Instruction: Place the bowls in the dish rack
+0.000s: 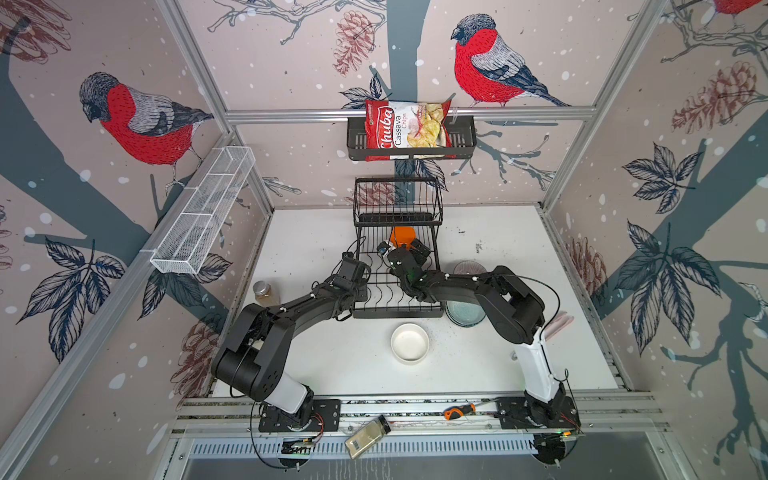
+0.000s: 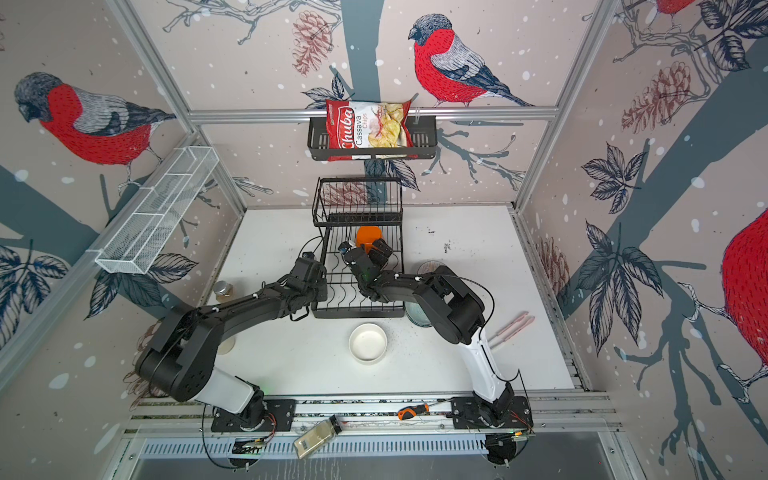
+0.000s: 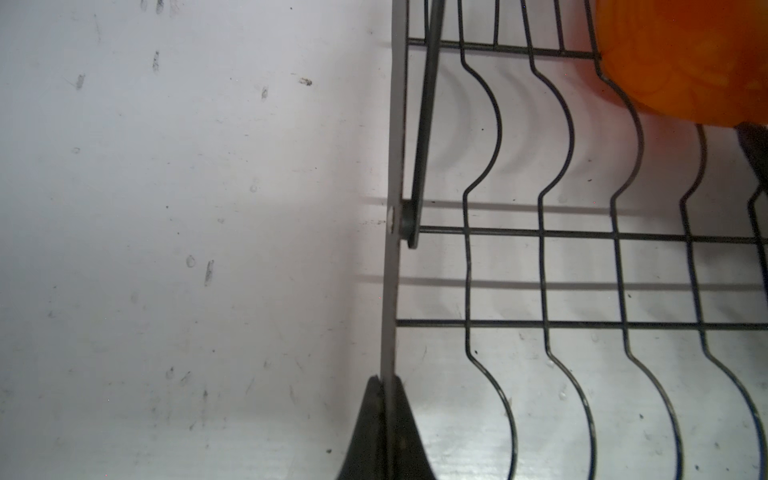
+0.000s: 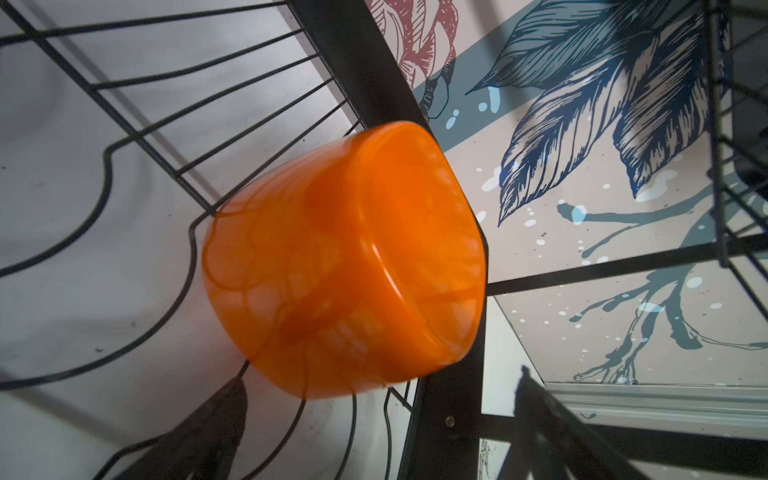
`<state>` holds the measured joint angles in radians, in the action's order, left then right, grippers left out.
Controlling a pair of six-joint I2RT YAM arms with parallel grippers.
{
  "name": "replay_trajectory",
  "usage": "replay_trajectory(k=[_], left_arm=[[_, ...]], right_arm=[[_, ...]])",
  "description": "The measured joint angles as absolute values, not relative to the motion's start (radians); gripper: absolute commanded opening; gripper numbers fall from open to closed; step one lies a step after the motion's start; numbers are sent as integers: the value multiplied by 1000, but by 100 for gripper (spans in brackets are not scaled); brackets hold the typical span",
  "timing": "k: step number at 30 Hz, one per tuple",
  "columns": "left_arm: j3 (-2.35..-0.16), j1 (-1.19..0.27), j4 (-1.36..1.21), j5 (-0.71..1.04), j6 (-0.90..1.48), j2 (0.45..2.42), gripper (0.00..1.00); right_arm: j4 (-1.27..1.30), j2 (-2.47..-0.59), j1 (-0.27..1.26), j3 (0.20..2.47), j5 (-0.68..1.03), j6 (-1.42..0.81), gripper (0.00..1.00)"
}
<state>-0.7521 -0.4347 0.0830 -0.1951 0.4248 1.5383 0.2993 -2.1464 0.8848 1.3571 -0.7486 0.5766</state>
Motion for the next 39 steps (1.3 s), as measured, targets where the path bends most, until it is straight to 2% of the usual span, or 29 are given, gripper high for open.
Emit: replay_trajectory(k=[18,39], left_arm=[[-743,-434,72,-193,423,1536,0],[-733,-434,65,-192,424,1535,0]], right_arm=[[320,-2152,893,1394,-698,570,100],[339,-2243,825,1491,-712,552,100]])
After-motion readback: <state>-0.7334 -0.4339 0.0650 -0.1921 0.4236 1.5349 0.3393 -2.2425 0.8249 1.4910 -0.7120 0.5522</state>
